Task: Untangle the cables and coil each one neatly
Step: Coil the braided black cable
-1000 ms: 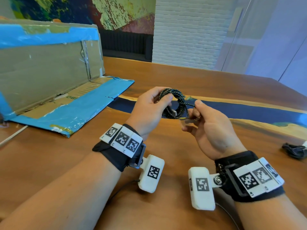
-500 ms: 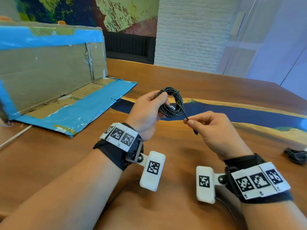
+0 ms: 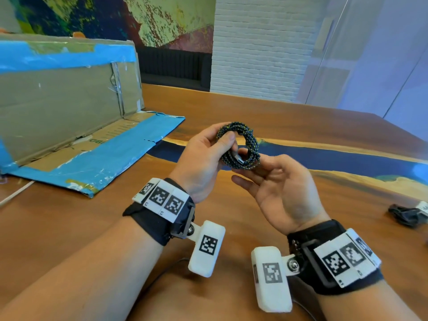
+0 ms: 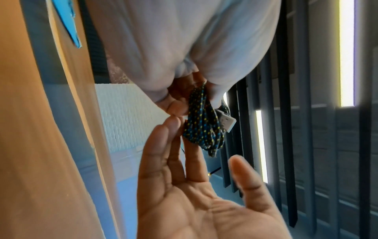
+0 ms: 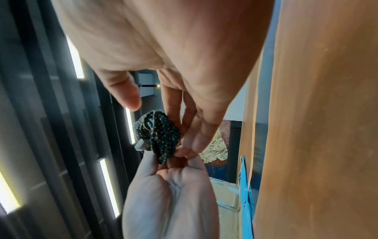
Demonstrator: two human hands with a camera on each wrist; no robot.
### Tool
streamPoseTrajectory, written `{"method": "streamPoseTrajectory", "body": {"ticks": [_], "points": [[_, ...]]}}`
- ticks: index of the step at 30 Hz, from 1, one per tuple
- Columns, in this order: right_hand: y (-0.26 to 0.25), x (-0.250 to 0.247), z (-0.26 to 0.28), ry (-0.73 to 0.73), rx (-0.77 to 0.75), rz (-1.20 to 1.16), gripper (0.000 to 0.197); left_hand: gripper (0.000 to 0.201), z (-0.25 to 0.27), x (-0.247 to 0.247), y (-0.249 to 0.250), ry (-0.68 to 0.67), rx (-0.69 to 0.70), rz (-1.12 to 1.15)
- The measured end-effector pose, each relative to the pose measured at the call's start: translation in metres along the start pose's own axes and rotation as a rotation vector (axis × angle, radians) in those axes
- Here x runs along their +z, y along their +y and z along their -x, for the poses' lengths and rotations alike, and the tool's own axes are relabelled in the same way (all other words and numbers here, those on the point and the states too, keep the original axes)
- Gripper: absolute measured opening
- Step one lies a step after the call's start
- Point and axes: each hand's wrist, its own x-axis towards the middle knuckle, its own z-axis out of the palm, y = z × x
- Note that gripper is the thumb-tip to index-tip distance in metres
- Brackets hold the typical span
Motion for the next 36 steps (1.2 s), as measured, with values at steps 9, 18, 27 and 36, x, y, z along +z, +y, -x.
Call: {"method": "streamPoseTrajectory", "body": {"ticks": [9,18,27,36], "points": [[0.005,0.006,-0.001,0.032,-0.082,0.15,0.024,0.016,-0.001,-0.004,-0.002,-0.031,0.005,-0.151],[0.003,0.006,-0.001,0.104,-0.084,0.133,0.036,0.017,-0.001,-0.006,0.002,-0.07,0.027,-0.177],[-0.003,0.003,0.0,-0.13,-0.071,0.055,0.043,0.022,0.001,-0.006,0.0,-0.132,-0.079,-0.019],[-0.008,-0.011,-0.002,-0.291,0.0,-0.028,0.062,0.031,0.004,0.001,-0.001,-0.163,-0.099,-0.014]]}}
